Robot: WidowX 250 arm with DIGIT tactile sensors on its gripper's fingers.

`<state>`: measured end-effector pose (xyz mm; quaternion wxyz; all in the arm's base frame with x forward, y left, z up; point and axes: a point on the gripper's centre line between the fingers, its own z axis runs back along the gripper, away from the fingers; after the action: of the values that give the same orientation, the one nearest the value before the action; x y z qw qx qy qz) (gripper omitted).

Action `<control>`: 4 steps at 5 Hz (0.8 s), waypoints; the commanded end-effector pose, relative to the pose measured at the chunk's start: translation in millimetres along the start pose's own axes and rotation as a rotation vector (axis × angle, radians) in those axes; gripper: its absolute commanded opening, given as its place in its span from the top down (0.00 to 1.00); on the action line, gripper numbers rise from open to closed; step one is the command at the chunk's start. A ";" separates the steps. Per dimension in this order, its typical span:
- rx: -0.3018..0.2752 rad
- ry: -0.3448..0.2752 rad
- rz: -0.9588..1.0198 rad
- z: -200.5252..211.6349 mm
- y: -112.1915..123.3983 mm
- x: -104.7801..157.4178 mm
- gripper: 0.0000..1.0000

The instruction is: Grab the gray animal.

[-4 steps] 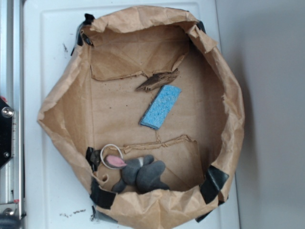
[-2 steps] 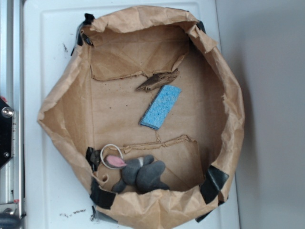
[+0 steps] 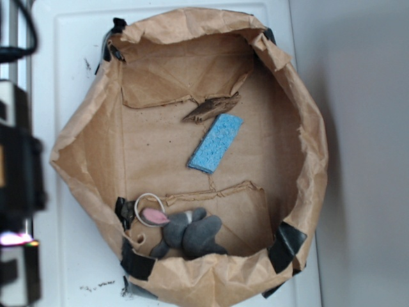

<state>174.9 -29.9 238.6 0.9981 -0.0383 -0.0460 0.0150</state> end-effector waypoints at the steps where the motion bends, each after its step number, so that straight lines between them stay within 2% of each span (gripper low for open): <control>1: 0.000 -0.134 -0.163 -44.6 21.9 44.9 0.00; 2: 0.041 -0.111 -0.125 -73.2 43.0 58.6 0.00; 4: 0.041 -0.111 -0.125 -73.2 43.0 58.6 0.00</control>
<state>236.1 8.5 156.7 0.9954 -0.0183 -0.0834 -0.0444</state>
